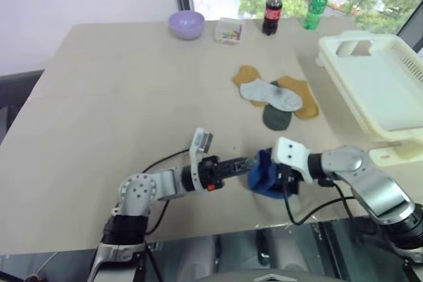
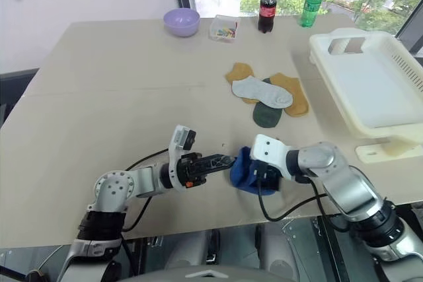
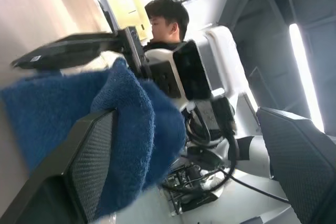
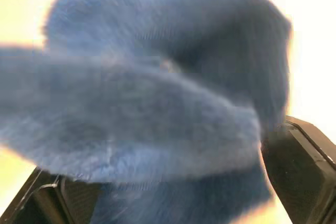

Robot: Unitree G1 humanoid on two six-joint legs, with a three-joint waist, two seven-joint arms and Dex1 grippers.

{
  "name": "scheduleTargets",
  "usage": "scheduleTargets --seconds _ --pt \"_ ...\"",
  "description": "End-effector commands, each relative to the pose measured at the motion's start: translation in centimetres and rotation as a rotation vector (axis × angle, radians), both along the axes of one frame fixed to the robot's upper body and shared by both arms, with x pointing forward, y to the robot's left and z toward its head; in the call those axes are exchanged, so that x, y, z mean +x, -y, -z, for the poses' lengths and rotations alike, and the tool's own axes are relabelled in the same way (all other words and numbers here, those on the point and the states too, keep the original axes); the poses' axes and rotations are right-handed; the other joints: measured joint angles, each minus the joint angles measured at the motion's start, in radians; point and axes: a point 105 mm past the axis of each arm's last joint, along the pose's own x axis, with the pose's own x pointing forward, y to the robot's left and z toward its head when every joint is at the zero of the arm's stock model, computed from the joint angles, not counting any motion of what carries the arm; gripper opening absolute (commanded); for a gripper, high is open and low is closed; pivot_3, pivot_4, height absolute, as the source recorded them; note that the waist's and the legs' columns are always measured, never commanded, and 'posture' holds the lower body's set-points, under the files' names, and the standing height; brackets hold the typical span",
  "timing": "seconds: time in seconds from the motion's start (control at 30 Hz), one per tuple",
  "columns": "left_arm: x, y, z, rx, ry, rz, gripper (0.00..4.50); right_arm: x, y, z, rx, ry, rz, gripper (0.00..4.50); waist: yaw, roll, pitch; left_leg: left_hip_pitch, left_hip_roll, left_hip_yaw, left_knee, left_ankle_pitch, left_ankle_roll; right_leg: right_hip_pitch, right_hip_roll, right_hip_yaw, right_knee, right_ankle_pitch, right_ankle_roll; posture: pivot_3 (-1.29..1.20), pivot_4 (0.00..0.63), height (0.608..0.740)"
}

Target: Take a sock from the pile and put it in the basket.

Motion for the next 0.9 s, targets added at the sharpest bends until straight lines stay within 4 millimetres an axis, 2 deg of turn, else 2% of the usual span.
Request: scheduleTargets --seconds 0.03,0.27,0.47,0.7,0.83,0.9 --pt "-0.2 -0.1 -0.8 -0.015 0.028 0.026 4.5 0.6 -1.4 -0.6 0.03 0.042 -0.031 4.48 -0.004 0.0 0.0 0.0 0.0 0.0 0.0 0.0 0.0 0.0 0.0 0.0 0.0 0.0 0.0 0.0 0.15 0.735" --pt "-0.9 -2.0 -2.2 -0.005 0.068 0.017 4.5 2.3 -4.4 -1.1 0.088 0.086 -0.075 4.48 -0.017 0.0 0.001 0.0 0.0 0.0 0.001 0.0 0.0 0.0 0.0 0.0 0.003 0.001 -0.001 0.0 0.15 0.735" --pt "-1.2 -3.8 -2.6 0.026 0.079 -0.022 4.5 3.2 -5.6 -1.3 0.104 0.132 -0.124 4.48 -0.015 0.0 0.001 0.001 0.0 -0.001 0.001 0.001 -0.001 0.0 0.0 0.0 0.003 0.002 -0.003 0.0 0.15 0.735" --pt "-1.1 -4.2 -3.0 0.028 0.088 -0.035 4.5 4.1 -7.3 -2.3 0.144 0.191 -0.181 4.48 -0.016 0.0 0.002 0.001 0.0 -0.001 0.001 0.002 -0.003 0.0 0.0 0.0 0.004 0.002 -0.003 0.0 0.15 0.735" --pt "-1.1 -4.2 -2.7 0.036 0.08 -0.031 4.5 4.2 -7.3 -2.7 0.153 0.211 -0.199 4.48 -0.017 0.0 0.002 0.001 0.0 -0.001 0.001 0.003 -0.005 0.0 0.0 0.0 0.005 0.002 -0.004 0.0 0.15 0.735" --pt "-1.1 -4.2 -2.5 0.04 0.072 -0.031 4.5 3.7 -6.3 -2.5 0.135 0.187 -0.203 4.48 -0.015 0.0 0.002 0.001 0.0 -0.001 0.001 0.004 -0.007 0.0 0.0 0.0 0.005 0.002 -0.004 0.0 0.15 0.735"
